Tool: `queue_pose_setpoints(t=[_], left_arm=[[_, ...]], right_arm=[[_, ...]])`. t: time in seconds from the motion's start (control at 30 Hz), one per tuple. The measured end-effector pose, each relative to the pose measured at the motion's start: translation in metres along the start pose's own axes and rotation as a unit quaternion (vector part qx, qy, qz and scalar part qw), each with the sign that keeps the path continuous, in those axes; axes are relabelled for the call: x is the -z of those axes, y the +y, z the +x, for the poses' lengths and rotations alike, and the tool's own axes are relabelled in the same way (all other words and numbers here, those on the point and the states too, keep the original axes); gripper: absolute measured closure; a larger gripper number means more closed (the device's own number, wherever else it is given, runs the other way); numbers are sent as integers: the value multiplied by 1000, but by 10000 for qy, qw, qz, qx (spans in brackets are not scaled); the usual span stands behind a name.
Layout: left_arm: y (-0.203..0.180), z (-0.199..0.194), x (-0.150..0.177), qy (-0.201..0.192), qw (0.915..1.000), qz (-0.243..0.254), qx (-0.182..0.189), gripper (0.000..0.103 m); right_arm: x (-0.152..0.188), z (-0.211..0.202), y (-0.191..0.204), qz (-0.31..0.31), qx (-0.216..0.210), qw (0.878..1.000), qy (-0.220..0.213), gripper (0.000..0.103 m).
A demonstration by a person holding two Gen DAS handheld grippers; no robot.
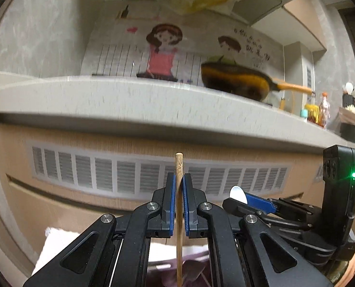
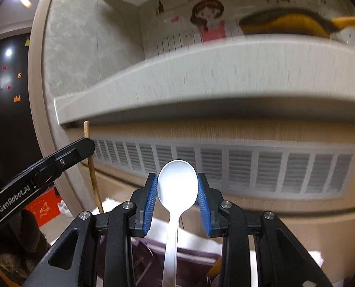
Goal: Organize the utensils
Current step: 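Drop the chopstick into the holder with the left tool while the right tool drops the white spoon in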
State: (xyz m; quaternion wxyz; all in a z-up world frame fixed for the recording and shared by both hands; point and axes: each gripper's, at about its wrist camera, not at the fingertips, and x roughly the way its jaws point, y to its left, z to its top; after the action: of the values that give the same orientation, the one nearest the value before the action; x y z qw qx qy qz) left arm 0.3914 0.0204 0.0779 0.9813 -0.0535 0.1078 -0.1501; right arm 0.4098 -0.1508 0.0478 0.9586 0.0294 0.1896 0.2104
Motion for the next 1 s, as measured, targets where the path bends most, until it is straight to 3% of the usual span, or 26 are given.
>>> queue_pose_setpoints(t=[0.3, 0.4, 0.43, 0.6, 0.67, 0.73, 0.83, 1.0], left_arm=[[-3, 14, 36, 726, 9973, -39, -77, 94], [-3, 8, 37, 832, 9964, -55, -138, 69], [-2, 5, 36, 891, 9959, -111, -128, 56], [0, -22, 35, 994, 9944, -194, -292, 38], [1, -32, 39, 1143, 9928, -224, -294, 25], [2, -42, 45, 1350, 9902, -235, -283, 21], [1, -60, 60, 1756, 9842, -148, -171, 16], [-2, -98, 87, 2210, 9750, 208, 122, 14]], right_arm=[[37, 16, 1, -158, 217, 9985, 484, 71], [39, 4, 2, -232, 266, 9981, 497, 70], [39, -1, 1, -209, 259, 9981, 518, 69], [36, -36, -2, -193, 393, 9975, 562, 65], [37, -51, -3, -194, 461, 9967, 632, 65], [41, -65, 1, -275, 553, 9952, 762, 64], [55, -87, 11, -429, 576, 9917, 1070, 54], [91, -108, 44, -823, 412, 9824, 1625, 54]])
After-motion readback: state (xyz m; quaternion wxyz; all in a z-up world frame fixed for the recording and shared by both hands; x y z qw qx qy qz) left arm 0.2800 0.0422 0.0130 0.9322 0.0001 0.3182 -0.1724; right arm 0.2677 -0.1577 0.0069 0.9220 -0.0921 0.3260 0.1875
